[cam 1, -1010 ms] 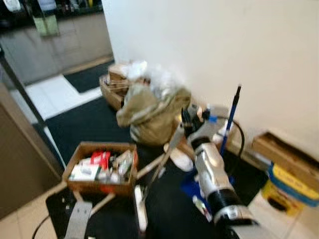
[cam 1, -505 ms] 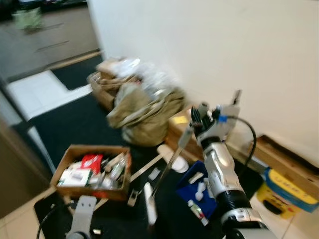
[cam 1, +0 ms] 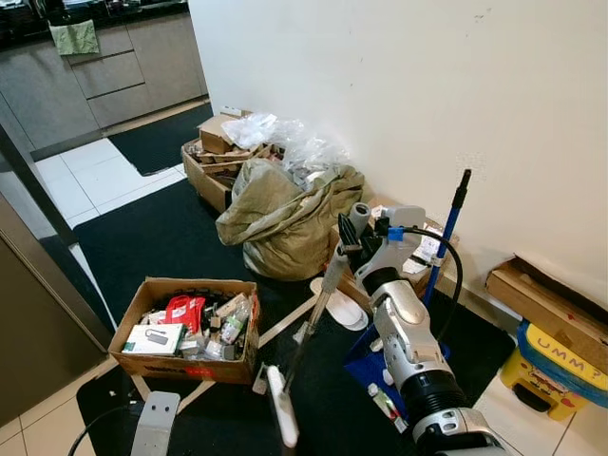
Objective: Sweep floor
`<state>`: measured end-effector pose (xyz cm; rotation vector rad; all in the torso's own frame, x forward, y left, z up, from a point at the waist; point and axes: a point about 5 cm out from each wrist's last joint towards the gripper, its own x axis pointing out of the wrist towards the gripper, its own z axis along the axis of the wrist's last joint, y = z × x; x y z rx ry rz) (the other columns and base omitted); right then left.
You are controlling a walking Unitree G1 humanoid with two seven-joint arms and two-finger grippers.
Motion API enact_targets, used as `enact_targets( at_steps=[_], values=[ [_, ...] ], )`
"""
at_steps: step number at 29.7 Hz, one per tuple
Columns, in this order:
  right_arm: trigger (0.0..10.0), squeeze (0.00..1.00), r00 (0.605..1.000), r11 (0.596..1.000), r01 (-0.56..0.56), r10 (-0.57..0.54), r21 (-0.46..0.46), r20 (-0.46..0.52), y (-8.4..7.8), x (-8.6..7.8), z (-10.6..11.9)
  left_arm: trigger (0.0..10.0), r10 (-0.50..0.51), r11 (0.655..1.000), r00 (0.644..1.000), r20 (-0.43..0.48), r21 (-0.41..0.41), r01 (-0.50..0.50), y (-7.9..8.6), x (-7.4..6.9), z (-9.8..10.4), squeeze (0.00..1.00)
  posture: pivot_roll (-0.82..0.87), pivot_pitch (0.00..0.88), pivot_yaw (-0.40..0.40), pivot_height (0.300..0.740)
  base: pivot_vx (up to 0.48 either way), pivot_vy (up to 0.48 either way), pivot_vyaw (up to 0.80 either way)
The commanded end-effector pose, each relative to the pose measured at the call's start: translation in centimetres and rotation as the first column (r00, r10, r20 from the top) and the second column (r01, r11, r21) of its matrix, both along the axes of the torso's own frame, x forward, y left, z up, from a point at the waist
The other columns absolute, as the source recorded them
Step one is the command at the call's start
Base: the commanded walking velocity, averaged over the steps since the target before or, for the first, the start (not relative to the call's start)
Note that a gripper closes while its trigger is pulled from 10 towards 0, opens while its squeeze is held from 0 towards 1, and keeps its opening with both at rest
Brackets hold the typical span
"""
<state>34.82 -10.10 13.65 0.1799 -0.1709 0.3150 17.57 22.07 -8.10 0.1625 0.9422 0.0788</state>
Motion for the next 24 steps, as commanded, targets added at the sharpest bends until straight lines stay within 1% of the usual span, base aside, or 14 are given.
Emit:
enact_targets(
  at_steps=[1, 3, 4, 7, 12, 16, 20, 24],
  values=[
    [10.0, 0.0, 0.999, 0.999, -0.042, 0.042, 0.012, 0.006, 1.2, -0.1, 0.2, 10.0, -0.012, 1.0, 1.0, -0.02, 0.026, 0.013, 0.9, -0.5, 0.0, 0.0, -0.09, 0.025, 0.079, 0.74, 0.0, 0.0, 0.0],
    [10.0, 0.0, 0.998, 0.998, -0.064, 0.064, 0.003, -0.007, 2.1, -0.3, -0.1, 10.0, -0.019, 0.999, 0.999, -0.027, 0.026, 0.02, 1.0, -0.6, -0.1, 0.0, -0.09, 0.024, 0.081, 0.74, 0.0, 0.0, 0.0],
    [10.0, 0.0, 0.998, 0.998, -0.064, 0.064, 0.003, -0.007, 2.1, -0.3, -0.1, 10.0, -0.019, 0.999, 0.999, -0.027, 0.026, 0.02, 1.0, -0.6, -0.1, 0.0, -0.09, 0.024, 0.081, 0.74, 0.0, 0.0, 0.0],
    [10.0, 0.0, 0.997, 0.997, -0.08, 0.08, -0.001, -0.017, 3.0, -0.7, -0.4, 10.0, -0.027, 0.999, 0.999, -0.029, 0.02, 0.027, 1.0, -0.7, -0.1, 0.0, -0.09, 0.025, 0.083, 0.74, 0.0, 0.0, 0.0],
    [10.0, 0.0, 0.996, 0.997, -0.082, 0.082, -0.01, -0.024, 3.4, -0.7, -0.5, 10.0, -0.038, 0.999, 0.999, -0.03, 0.023, 0.039, 0.9, -0.6, -0.1, 0.0, -0.09, 0.026, 0.087, 0.74, 0.0, 0.0, 0.0],
    [10.0, 0.0, 0.997, 0.997, -0.08, 0.079, -0.017, -0.02, 3.8, -0.6, -0.2, 10.0, -0.057, 0.998, 0.998, -0.032, 0.025, 0.058, 0.8, -0.5, -0.1, 0.0, -0.1, 0.031, 0.092, 0.74, 0.247, 0.0, 0.0],
    [10.0, 0.0, 0.999, 0.999, -0.047, 0.047, -0.017, -0.012, 3.7, -0.2, 0.4, 10.0, -0.067, 0.997, 0.997, -0.035, 0.023, 0.068, 0.6, -0.5, -0.1, 0.0, -0.1, 0.024, 0.09, 0.74, 0.264, 0.0, 0.0],
    [10.0, 0.0, 0.999, 0.999, -0.044, 0.044, -0.017, -0.007, 3.7, -0.1, 0.6, 10.0, -0.07, 0.997, 0.997, -0.035, 0.024, 0.071, 0.6, -0.5, -0.1, 0.0, -0.1, 0.02, 0.089, 0.74, 0.269, 0.0, 0.0]
  ],
)
